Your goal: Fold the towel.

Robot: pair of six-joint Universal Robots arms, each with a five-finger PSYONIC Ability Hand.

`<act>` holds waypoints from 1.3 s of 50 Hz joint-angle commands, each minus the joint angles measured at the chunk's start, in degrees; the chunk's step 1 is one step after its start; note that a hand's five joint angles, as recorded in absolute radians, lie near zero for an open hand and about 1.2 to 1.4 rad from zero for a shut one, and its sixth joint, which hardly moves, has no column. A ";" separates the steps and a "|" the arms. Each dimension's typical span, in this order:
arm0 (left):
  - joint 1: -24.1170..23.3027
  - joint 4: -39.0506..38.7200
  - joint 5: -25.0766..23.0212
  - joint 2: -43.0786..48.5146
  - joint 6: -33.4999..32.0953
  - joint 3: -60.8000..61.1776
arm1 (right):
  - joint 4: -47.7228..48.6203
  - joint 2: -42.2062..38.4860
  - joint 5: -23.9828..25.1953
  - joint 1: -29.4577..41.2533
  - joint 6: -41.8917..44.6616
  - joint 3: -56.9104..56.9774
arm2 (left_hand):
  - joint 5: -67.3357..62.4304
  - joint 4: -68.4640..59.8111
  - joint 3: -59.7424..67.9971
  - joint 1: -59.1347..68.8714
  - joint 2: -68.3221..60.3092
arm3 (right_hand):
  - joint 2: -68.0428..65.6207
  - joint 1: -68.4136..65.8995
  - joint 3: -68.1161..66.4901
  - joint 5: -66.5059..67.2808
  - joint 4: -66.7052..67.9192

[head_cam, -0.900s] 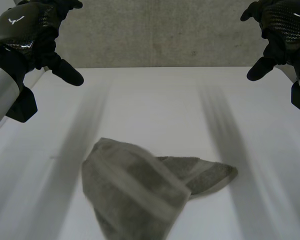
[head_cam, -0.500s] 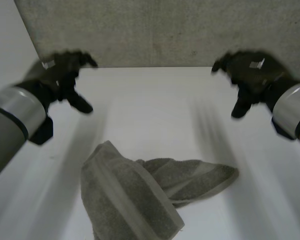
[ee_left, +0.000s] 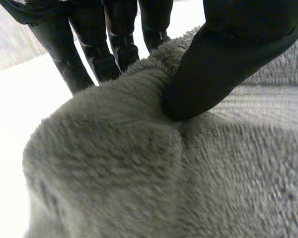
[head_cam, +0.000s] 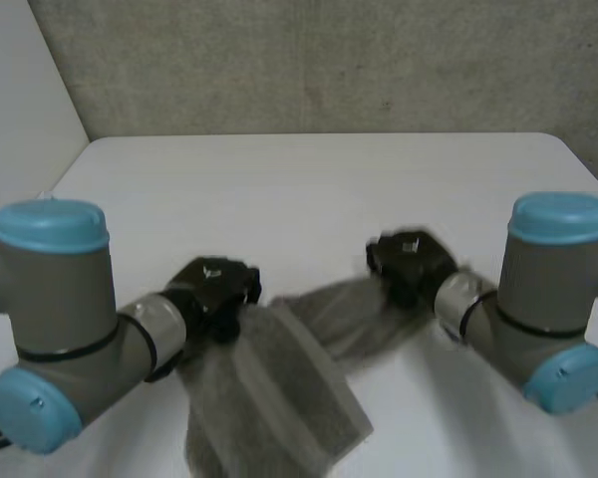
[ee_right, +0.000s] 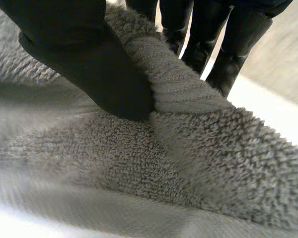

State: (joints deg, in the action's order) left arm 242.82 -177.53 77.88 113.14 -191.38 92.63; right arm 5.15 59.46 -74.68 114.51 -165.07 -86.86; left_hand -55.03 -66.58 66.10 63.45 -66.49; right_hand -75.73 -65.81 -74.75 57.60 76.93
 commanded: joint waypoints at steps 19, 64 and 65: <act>4.24 -10.38 3.15 -5.12 -1.27 -3.07 | 0.51 2.42 -14.54 1.86 15.04 7.33 | -14.97 -13.42 13.90 16.55 -13.51 | -4.27 -14.19 -5.25 12.40 3.07; -5.60 31.79 26.60 36.08 12.35 -58.23 | -0.84 7.60 -13.21 -1.66 17.41 -8.24 | 41.02 42.58 -42.09 -39.44 42.48 | -4.27 -14.19 -5.25 12.40 3.07; -5.25 32.94 27.92 37.31 12.26 -60.70 | -0.76 7.60 -13.21 -1.66 17.41 -8.24 | 40.86 42.41 -41.92 -39.27 42.31 | -4.27 -14.19 -5.25 12.40 3.07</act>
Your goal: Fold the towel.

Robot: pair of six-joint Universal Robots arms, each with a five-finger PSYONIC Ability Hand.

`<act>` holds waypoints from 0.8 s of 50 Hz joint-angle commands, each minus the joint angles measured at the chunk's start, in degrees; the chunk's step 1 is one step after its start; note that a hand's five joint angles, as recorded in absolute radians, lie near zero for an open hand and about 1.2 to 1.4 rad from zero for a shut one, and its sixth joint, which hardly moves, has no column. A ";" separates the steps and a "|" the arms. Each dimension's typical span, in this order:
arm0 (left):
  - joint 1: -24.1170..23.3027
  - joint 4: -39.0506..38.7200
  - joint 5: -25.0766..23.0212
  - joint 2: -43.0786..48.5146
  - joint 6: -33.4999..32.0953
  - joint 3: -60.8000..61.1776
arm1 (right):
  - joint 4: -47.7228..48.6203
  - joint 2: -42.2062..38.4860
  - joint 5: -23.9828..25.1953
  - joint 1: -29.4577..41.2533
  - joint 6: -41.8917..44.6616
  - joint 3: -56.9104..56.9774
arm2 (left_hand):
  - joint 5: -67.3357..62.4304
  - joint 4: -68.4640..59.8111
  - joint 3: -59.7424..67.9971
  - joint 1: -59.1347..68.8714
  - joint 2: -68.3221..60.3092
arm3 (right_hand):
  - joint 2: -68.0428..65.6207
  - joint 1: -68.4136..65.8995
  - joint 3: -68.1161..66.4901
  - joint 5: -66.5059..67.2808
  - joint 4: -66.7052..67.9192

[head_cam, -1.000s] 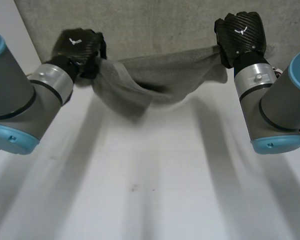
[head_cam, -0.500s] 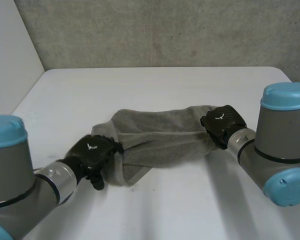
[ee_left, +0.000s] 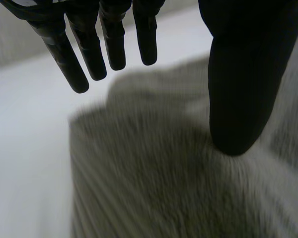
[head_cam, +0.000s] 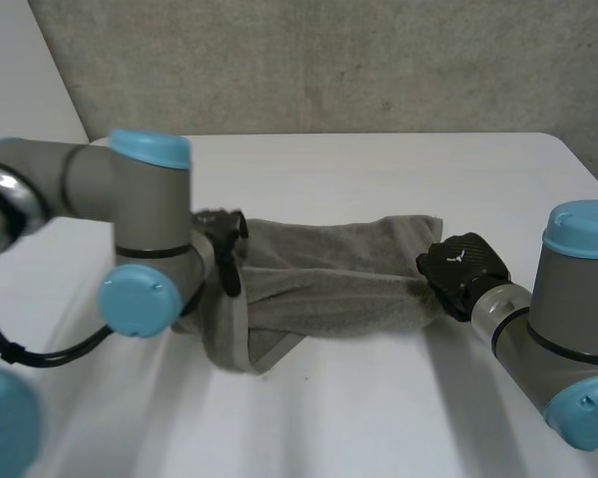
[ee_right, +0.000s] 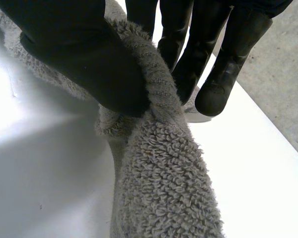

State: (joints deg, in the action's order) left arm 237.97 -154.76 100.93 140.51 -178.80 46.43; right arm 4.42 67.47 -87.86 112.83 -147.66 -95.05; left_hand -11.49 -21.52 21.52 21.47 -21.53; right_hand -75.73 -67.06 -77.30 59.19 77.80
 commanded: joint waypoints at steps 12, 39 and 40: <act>-0.05 11.50 6.82 9.70 -1.82 -13.83 | 0.94 0.21 -0.11 -2.44 0.09 1.97 | -58.45 -58.43 58.43 58.48 -58.42 | -4.27 -12.94 -2.70 10.81 2.20; 0.30 10.61 -9.50 -24.13 -3.48 3.39 | -24.11 12.34 9.64 -6.74 0.00 18.40 | -58.51 -58.48 58.48 58.53 -58.47 | -4.27 -12.94 -2.70 10.81 2.20; 1.26 11.14 -11.35 -25.36 -5.49 4.79 | -28.63 12.42 12.17 -7.87 0.52 19.88 | -58.51 -58.48 58.48 58.53 -58.47 | -4.27 -12.94 -2.70 10.81 2.20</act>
State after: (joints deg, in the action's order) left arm 237.11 -145.00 99.73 121.88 -180.75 44.06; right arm -7.23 77.84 -84.55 108.48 -147.84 -81.54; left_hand -57.00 -69.57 69.31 63.40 -68.68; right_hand -75.73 -67.65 -77.52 59.19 77.80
